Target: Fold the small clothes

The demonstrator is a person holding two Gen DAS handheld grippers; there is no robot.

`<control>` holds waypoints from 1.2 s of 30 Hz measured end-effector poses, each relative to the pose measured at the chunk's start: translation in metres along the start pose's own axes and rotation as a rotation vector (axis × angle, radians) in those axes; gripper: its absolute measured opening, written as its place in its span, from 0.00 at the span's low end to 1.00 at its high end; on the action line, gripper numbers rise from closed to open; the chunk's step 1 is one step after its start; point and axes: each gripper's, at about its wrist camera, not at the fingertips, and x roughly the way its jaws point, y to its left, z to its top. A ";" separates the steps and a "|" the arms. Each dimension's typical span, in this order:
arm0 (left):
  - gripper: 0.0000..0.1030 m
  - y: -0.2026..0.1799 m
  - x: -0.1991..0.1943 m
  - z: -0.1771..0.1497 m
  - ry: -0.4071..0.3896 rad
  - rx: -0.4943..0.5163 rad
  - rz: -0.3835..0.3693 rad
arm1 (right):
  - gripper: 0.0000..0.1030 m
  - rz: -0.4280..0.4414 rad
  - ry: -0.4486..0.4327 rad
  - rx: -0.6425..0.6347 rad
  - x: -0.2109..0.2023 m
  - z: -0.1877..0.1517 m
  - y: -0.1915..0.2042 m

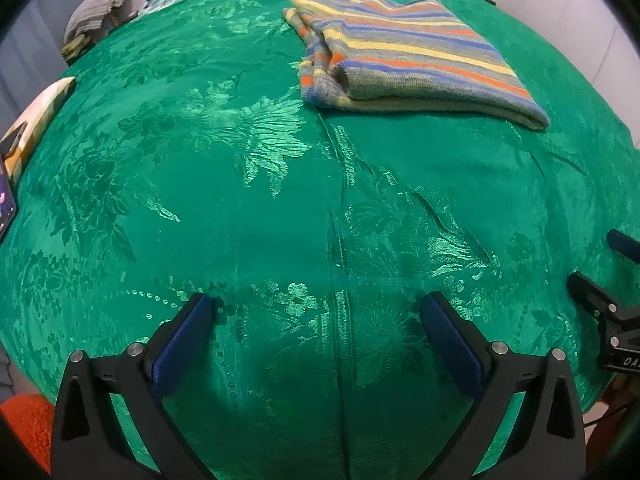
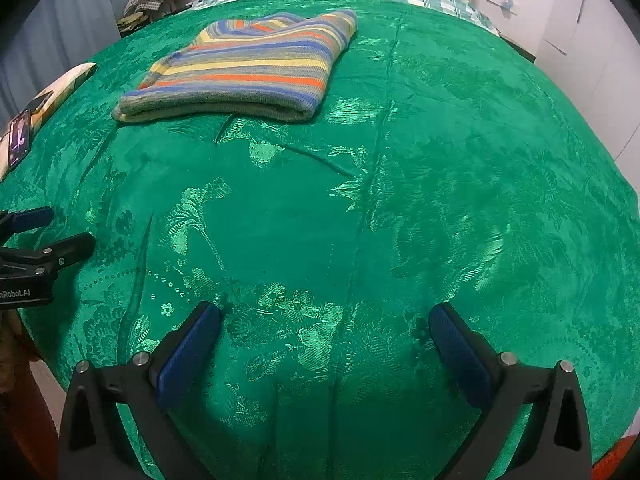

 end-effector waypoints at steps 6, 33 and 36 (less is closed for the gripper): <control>0.99 -0.003 0.000 -0.002 -0.004 0.007 0.010 | 1.00 -0.013 -0.014 -0.003 0.000 -0.003 0.002; 0.99 0.071 -0.017 0.122 -0.076 -0.237 -0.375 | 0.99 0.301 -0.176 0.236 -0.032 0.081 -0.065; 0.99 0.067 0.025 0.176 -0.032 -0.227 -0.415 | 0.99 0.428 -0.200 0.313 0.000 0.142 -0.088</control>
